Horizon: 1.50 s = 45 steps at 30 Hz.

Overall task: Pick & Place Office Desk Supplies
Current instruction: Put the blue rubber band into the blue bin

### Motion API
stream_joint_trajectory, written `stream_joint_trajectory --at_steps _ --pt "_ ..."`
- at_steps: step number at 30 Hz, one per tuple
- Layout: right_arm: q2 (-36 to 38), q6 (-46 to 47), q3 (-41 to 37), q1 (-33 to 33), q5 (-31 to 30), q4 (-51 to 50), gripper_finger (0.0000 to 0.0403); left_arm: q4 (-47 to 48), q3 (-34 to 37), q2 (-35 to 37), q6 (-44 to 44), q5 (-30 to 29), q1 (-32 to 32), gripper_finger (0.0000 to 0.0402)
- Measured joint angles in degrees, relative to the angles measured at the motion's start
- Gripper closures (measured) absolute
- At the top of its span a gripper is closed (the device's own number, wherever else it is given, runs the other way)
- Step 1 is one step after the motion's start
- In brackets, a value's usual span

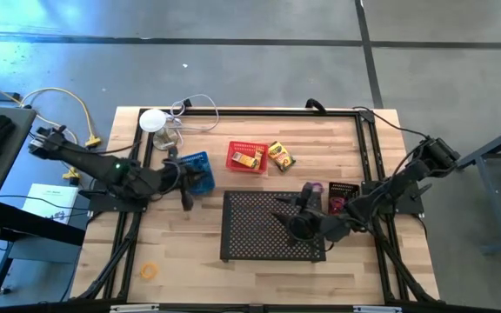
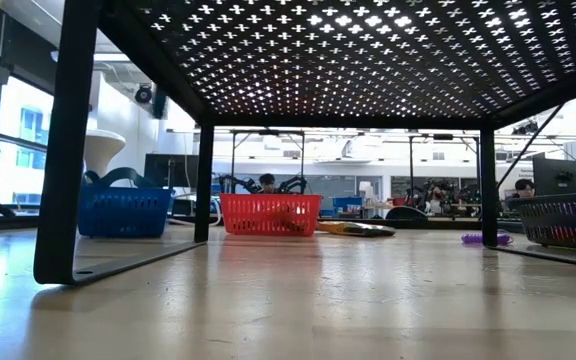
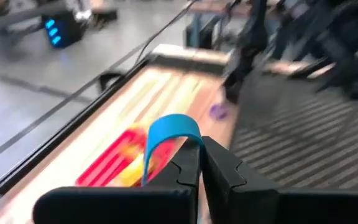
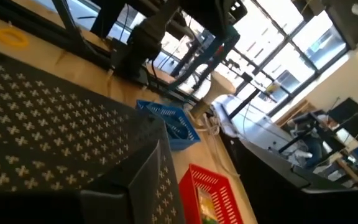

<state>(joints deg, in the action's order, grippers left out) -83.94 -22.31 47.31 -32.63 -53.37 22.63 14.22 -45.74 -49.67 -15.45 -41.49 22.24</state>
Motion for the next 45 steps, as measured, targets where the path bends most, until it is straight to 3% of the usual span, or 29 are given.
stream_joint_trajectory --at_steps 11,15,22,26,33,41,45 --pt "0.0 4.5 0.0 3.4 6.1 -2.6 0.0204 26.7 0.3 -0.2 -12.5 -6.3 -8.2 0.0401" --pt "0.0 6.6 0.0 4.3 8.7 -3.5 0.0204 29.7 1.5 -0.4 -15.3 -5.8 -10.6 0.0401" --pt "0.0 8.8 0.0 4.8 11.7 -5.3 0.0204 26.6 8.2 -1.9 -16.4 -3.6 -12.8 0.0401" --pt "0.0 9.0 0.0 4.8 11.7 -5.3 0.0204 20.3 11.5 -2.3 -16.8 1.0 -13.9 0.0401" --pt "0.0 9.0 0.0 4.9 11.7 -5.0 0.0204 9.7 13.5 -3.8 -14.6 14.7 -16.6 0.0401" --pt "0.0 9.5 0.0 4.9 12.0 -4.3 0.0204 13.5 13.5 -7.7 -19.2 27.3 -20.8 0.0401" --pt "0.0 9.5 0.0 4.9 12.0 -4.3 0.0204 16.2 13.5 -9.5 -21.7 27.5 -23.7 0.0401"
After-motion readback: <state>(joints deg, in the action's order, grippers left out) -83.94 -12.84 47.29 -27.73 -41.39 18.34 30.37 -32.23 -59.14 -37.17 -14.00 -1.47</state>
